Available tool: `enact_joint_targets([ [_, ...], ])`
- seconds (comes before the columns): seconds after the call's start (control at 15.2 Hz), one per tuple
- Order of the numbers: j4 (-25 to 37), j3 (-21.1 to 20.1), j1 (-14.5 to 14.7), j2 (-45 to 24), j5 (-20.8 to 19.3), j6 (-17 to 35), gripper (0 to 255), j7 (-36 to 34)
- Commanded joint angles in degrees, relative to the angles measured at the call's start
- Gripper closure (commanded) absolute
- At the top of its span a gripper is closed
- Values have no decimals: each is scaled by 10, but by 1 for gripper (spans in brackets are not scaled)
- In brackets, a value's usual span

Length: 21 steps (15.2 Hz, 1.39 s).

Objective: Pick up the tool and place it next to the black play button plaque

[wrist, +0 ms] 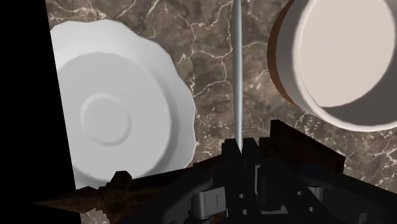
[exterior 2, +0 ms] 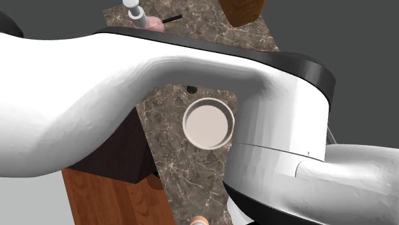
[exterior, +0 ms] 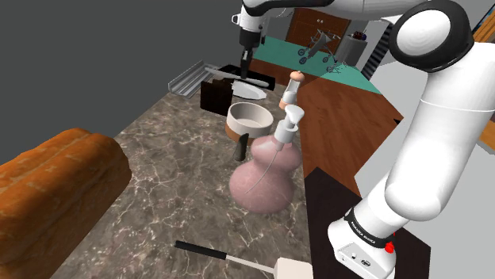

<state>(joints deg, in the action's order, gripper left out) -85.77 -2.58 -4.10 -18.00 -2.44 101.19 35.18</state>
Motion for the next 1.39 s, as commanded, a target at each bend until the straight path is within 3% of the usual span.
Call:
enact_joint_targets([
  [0.0, -12, 0, 1, -1, 0, 14, 255, -1],
  [1.32, -118, 1, 0, -38, -4, 156, 255, -7],
])
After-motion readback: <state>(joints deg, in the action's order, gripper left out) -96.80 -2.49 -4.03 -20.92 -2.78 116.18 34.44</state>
